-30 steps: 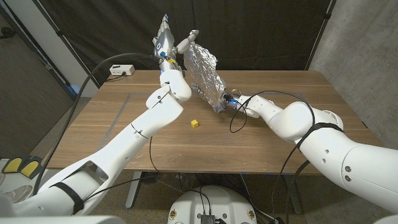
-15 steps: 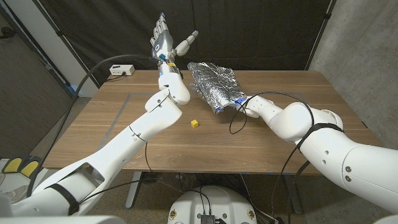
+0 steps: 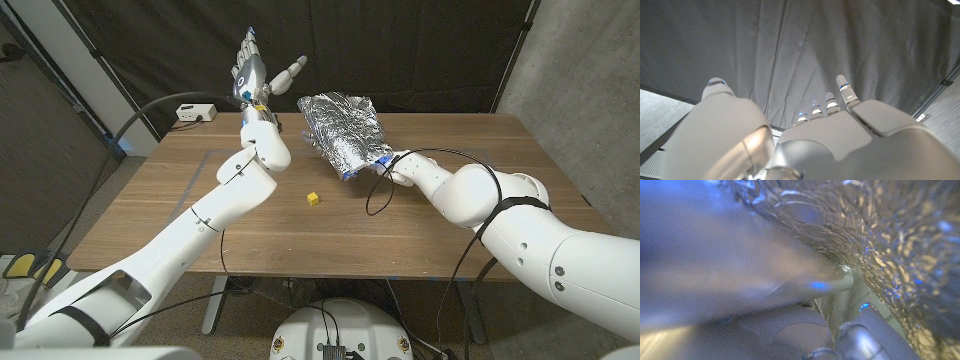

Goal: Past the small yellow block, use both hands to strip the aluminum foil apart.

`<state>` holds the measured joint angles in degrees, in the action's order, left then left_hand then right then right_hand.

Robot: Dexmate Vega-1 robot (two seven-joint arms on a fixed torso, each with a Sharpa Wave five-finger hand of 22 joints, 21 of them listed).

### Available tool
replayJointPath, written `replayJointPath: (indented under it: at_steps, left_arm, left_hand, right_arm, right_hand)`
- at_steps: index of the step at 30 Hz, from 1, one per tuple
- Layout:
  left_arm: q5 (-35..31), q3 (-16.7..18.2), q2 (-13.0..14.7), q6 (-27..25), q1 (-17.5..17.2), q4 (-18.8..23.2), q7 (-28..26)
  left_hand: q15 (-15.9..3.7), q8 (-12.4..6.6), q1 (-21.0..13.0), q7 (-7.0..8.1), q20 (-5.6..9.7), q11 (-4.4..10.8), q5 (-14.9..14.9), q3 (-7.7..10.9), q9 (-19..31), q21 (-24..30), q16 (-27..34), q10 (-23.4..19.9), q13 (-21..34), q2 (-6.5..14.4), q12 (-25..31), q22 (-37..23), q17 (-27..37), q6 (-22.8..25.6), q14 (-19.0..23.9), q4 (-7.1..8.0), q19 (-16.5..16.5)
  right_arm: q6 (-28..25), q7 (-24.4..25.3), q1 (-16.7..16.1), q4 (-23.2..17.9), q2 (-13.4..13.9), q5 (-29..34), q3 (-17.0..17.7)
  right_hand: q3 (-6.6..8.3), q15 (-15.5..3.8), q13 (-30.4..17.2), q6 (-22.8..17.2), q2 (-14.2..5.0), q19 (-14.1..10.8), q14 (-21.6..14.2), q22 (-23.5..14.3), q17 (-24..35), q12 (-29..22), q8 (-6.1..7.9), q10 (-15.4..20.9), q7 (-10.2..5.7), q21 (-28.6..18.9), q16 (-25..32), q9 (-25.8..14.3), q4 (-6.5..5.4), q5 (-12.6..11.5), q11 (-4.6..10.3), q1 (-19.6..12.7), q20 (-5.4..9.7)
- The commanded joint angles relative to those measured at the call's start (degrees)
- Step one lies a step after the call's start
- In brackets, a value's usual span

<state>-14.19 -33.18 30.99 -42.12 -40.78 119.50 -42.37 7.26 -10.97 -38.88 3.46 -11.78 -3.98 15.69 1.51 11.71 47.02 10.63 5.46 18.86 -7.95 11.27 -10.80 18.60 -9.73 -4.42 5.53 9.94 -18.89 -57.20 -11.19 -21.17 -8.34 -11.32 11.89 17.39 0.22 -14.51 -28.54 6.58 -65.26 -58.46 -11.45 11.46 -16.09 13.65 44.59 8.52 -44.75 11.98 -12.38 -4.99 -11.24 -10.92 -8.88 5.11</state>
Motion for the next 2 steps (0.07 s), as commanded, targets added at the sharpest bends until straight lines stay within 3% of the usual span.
replayJointPath:
  at_steps: [1, 2]
  left_arm:
    - [4.0, 4.3, 2.5, 4.3, -2.7, -1.2, 3.2]
    - [4.2, 4.6, 2.5, 4.4, -2.9, -1.2, 3.3]
  left_hand:
    - [-0.21, -0.38, 0.0, -0.19, -0.27, -0.45, 0.3, -0.27, 0.1, -0.1, 0.6, 0.2, -0.1, 0.3, 0.3, -0.2, -0.1, -1.4, -0.1, -0.12, 11.9]
    - [-0.24, -0.39, 0.0, -0.21, -0.27, -0.55, 0.3, -0.29, 0.1, -0.1, 0.6, 0.3, -0.1, 0.3, 0.3, -0.2, -0.1, -1.4, -0.1, -0.11, 11.9]
  right_arm:
    - [-0.2, 0.6, -0.3, -1.0, -1.1, -2.7, -3.3]
    - [0.0, 1.0, -0.2, -0.9, -1.1, -2.9, -3.5]
  right_hand:
    - [-0.25, -0.17, -0.2, -0.4, -0.20, -0.5, -0.3, -0.2, 0.1, -0.1, -0.01, 0.4, 0.06, 0.2, 0.1, -0.2, -0.13, -0.4, -0.11, 0.3, 0.19]
    - [-0.25, -0.14, -0.2, -0.4, -0.21, -0.5, -0.3, -0.2, 0.1, -0.1, -0.03, 0.3, 0.01, 0.2, 0.1, -0.2, -0.13, -0.4, -0.10, 0.3, 0.22]
